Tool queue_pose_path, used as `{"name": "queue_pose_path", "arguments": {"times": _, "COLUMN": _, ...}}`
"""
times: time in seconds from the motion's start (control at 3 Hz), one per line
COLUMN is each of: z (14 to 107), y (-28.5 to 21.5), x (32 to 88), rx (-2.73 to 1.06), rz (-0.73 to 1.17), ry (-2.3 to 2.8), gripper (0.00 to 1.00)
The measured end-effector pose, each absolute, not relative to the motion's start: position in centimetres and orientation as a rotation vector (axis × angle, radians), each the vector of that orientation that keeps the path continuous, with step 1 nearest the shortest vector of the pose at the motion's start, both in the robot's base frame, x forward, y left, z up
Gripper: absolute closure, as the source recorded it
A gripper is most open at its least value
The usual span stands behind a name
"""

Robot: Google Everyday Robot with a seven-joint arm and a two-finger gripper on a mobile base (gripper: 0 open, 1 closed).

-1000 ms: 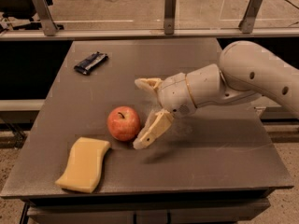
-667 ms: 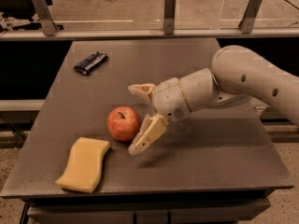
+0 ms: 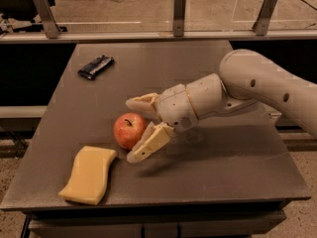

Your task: Move apple near rxbar blueberry

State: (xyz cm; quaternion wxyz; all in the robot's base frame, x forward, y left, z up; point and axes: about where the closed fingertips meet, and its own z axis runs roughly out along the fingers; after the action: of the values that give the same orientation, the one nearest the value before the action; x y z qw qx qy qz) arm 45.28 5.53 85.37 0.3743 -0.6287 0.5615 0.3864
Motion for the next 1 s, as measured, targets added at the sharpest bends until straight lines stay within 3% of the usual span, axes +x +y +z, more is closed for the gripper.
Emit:
{"name": "queue_pose_path", "arguments": {"times": 0.67, "z": 85.6, "y": 5.7, "x": 45.1, "rx": -1.609, "rz": 0.981, "ry": 1.431, "gripper": 0.65}}
{"name": "queue_pose_path", "arguments": {"times": 1.0, "z": 88.0, "y": 3.8, "x": 46.5, "rx": -1.582, "rz": 0.89, "ry": 1.414, "gripper": 0.88}}
